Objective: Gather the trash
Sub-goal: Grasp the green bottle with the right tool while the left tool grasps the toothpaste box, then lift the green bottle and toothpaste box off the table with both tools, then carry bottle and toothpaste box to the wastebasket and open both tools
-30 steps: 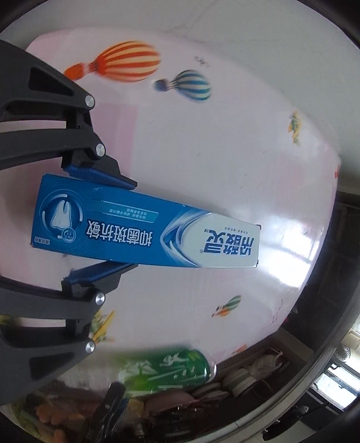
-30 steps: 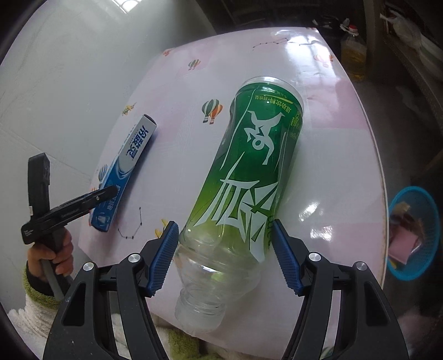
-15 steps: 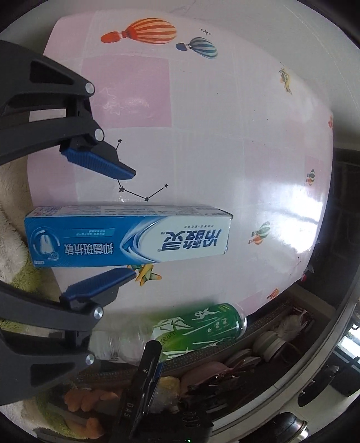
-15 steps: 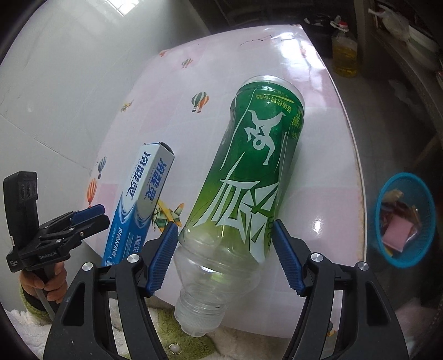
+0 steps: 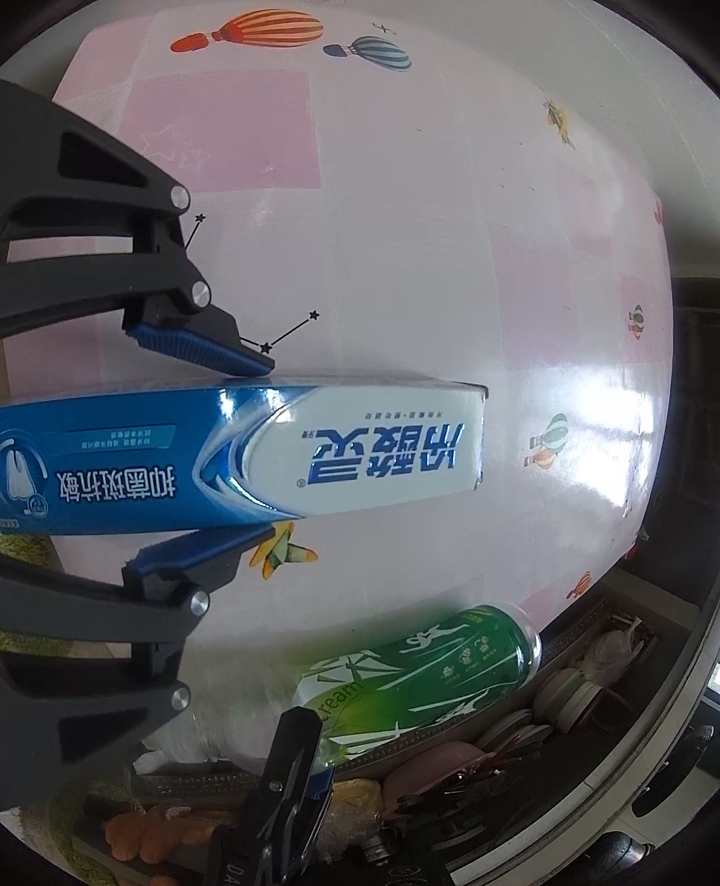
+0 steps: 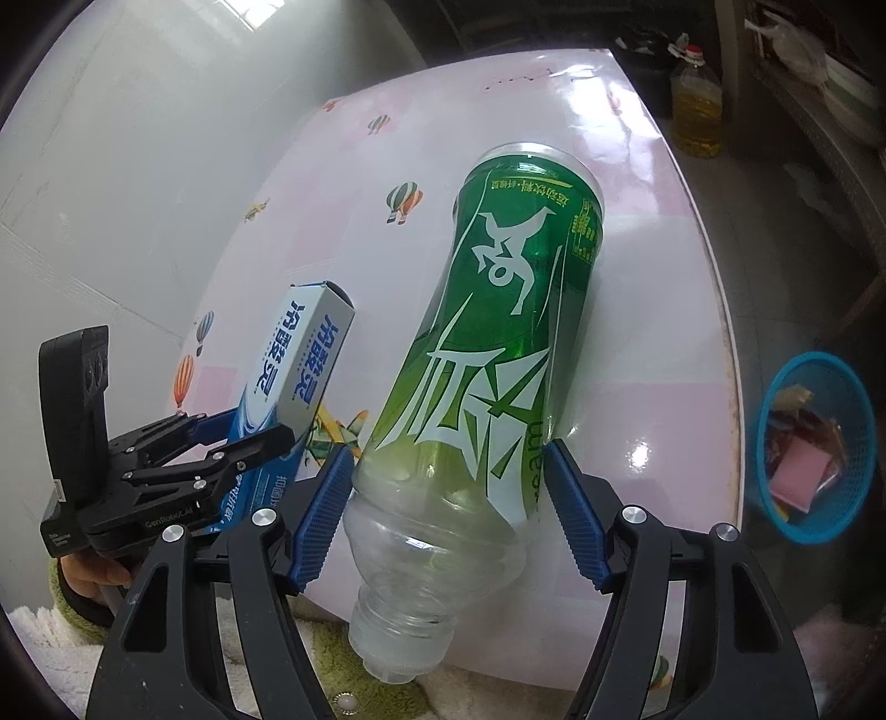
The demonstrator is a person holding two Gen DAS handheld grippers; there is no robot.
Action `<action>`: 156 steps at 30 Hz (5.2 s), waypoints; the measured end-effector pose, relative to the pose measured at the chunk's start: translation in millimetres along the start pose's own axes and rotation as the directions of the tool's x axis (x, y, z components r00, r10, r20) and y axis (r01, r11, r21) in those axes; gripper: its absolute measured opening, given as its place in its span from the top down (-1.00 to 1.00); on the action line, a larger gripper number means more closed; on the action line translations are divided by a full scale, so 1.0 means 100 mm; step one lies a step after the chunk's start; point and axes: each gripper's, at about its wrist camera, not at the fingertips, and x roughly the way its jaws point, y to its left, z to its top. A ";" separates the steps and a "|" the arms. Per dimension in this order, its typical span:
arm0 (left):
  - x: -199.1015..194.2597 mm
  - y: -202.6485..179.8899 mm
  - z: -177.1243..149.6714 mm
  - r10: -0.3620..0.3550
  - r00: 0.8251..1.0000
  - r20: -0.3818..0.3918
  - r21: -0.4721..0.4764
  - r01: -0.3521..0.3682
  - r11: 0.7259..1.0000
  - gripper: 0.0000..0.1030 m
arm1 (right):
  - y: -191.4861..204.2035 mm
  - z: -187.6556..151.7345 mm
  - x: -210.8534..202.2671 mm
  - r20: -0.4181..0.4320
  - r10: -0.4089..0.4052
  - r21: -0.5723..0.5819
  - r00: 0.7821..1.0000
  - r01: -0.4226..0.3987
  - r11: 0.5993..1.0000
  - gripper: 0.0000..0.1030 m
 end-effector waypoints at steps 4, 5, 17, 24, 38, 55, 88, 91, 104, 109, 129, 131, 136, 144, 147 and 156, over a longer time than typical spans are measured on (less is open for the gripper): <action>0.03 -0.01 -0.02 0.035 0.999 -0.006 0.012 -0.034 0.999 -0.01 | -0.02 -0.02 -0.02 -0.006 0.000 0.017 1.000 0.000 1.000 -0.32; 0.05 0.00 -0.04 0.044 0.999 -0.013 0.015 -0.044 0.999 -0.01 | -0.03 -0.02 -0.02 -0.006 0.005 0.027 1.000 -0.005 1.000 -0.32; 0.07 -0.04 -0.08 0.072 0.997 0.015 0.028 -0.073 0.997 0.03 | -0.06 0.01 0.19 -0.029 0.066 0.116 0.997 -0.062 0.991 -0.39; 0.06 -0.01 -0.09 0.067 0.997 0.028 0.019 -0.068 0.998 0.05 | -0.06 0.02 0.22 -0.045 0.122 0.147 0.992 -0.114 0.983 -0.46; 0.04 -0.02 -0.12 0.066 0.997 0.047 0.009 -0.066 0.998 0.06 | 0.00 0.04 0.32 -0.021 0.109 0.173 0.994 -0.104 0.979 -0.37; -0.09 0.02 -0.13 0.054 0.994 0.090 -0.004 -0.054 0.999 0.07 | -0.07 -0.01 0.21 0.022 0.135 0.219 0.991 -0.136 0.966 -0.28; -0.29 -0.19 -0.16 0.145 0.976 0.160 0.044 -0.154 0.987 0.07 | -0.12 -0.04 0.04 0.059 0.146 0.214 0.987 -0.156 0.964 -0.27; -0.32 -0.20 -0.17 0.146 0.975 0.169 0.045 -0.155 0.987 0.07 | -0.13 -0.06 0.00 0.070 0.151 0.209 0.986 -0.162 0.964 -0.27; -0.50 -0.26 -0.19 0.104 0.973 0.207 0.068 -0.121 0.990 0.07 | -0.26 -0.15 -0.22 0.125 0.149 0.220 0.981 -0.174 0.960 -0.27; -0.53 -0.34 -0.18 0.073 0.975 0.211 0.098 -0.095 0.991 0.07 | -0.34 -0.25 -0.33 0.149 0.137 0.246 0.979 -0.171 0.954 -0.27; -0.60 -0.68 -0.13 0.017 0.978 0.208 0.184 -0.056 0.981 0.07 | -0.56 -0.52 -0.57 0.249 0.152 0.295 0.957 -0.224 0.929 -0.27; -0.60 -0.77 -0.10 0.006 0.978 0.208 0.204 -0.049 0.978 0.07 | -0.62 -0.58 -0.62 0.265 0.142 0.308 0.954 -0.224 0.925 -0.27; -0.56 -1.03 -0.04 -0.037 0.980 0.196 0.262 -0.016 0.965 0.07 | -0.87 -0.78 -0.80 0.312 0.099 0.363 0.945 -0.215 0.907 -0.27; -0.45 -1.56 0.14 -0.127 0.980 0.156 0.363 0.062 0.930 0.07 | -1.36 -1.17 -1.08 0.354 -0.002 0.488 0.935 -0.183 0.853 -0.27; -0.38 -1.80 0.22 -0.161 0.978 0.135 0.403 0.094 0.911 0.07 | -1.54 -1.33 -1.14 0.352 -0.040 0.542 0.935 -0.169 0.823 -0.27; -0.01 -2.67 0.53 -0.267 0.964 -0.008 0.490 0.237 0.839 0.07 | -2.26 -1.99 -1.18 0.280 -0.171 0.732 0.945 -0.095 0.675 -0.27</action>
